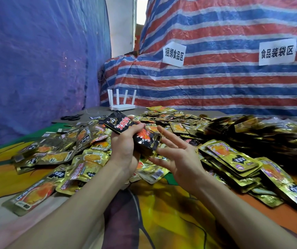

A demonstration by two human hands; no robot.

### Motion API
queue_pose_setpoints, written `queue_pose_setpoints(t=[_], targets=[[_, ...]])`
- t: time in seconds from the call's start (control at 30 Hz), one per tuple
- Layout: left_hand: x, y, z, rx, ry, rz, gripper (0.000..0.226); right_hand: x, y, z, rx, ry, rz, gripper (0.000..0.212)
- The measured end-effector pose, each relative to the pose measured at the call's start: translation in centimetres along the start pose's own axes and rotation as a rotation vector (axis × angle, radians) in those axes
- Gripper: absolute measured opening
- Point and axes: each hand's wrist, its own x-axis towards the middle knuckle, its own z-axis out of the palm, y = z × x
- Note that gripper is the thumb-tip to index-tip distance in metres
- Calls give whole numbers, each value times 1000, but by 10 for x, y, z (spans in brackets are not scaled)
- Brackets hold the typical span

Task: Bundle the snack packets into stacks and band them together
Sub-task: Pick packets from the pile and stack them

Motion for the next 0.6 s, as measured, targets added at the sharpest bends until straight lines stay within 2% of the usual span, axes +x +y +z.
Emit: queue_pose_setpoints(t=[0.23,0.4,0.6], targets=[[2,0,-2,-2,35,-39,18,4,2,0,28,-36,32,67],[2,-1,0,-61,78,-95,40,3,4,0,-15,-79,38,78],[1,-5,1,-72,103,-84,29,-2,7,2,-103,-76,-71,81]])
